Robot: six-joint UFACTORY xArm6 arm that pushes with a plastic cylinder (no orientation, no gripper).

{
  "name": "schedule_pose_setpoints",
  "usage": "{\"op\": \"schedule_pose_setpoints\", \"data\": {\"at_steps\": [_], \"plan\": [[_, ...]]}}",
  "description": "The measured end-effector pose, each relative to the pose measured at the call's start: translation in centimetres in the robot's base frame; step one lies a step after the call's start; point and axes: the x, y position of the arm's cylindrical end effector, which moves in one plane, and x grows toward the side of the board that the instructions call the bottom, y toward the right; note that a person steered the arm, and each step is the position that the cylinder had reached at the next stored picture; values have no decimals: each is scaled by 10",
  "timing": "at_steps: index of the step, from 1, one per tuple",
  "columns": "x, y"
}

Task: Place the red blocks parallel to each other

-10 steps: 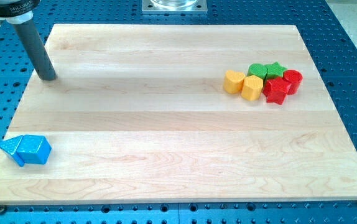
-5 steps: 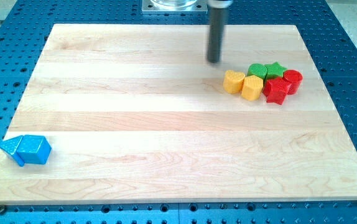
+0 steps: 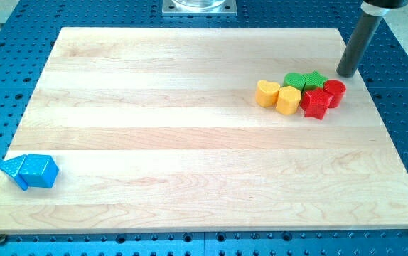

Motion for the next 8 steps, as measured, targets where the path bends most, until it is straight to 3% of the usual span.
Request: {"op": "schedule_pose_setpoints", "data": {"at_steps": [6, 8], "plan": [[14, 2], [38, -11]]}}
